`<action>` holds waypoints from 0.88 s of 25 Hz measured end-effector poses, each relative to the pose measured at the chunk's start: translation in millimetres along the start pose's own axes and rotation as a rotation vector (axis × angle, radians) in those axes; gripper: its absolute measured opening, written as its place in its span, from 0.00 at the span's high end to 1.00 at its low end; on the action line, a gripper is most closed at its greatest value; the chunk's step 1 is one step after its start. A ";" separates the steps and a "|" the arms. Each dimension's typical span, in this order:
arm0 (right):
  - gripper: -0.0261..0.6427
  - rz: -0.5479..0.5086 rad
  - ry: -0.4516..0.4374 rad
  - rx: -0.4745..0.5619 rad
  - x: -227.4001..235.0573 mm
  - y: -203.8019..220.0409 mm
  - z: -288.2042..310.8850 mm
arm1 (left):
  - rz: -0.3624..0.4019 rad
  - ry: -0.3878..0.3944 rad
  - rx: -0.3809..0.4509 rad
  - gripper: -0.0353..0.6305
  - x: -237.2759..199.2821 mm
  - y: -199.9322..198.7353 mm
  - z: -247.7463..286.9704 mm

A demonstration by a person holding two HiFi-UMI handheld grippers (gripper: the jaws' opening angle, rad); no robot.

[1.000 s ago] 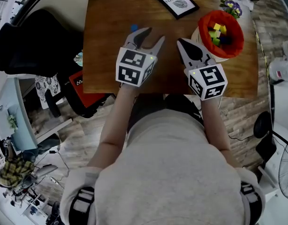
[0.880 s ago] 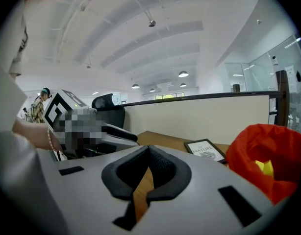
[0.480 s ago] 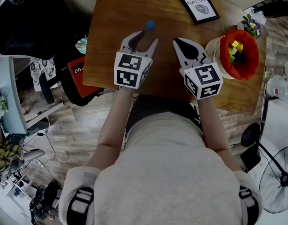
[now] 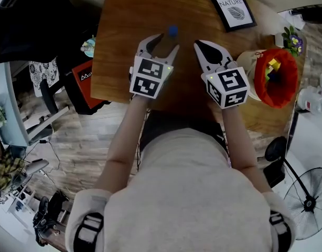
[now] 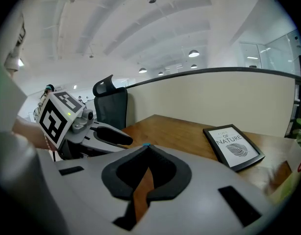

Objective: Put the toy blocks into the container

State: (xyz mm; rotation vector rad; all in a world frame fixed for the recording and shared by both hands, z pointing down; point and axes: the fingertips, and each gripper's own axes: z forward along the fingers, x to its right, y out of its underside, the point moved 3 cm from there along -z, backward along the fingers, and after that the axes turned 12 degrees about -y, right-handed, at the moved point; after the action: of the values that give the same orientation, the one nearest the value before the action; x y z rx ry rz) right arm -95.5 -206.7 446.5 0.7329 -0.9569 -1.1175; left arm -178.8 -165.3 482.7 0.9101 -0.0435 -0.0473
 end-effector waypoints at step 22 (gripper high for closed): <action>0.94 0.082 0.006 -0.075 30.4 33.1 22.9 | -0.003 0.013 -0.089 0.65 -6.5 20.4 57.2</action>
State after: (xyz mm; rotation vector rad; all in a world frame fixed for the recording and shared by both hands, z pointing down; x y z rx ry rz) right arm -98.7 -226.6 492.8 0.6304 -0.9266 -1.0732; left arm -188.1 -197.4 533.7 0.8219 -0.0274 -0.0461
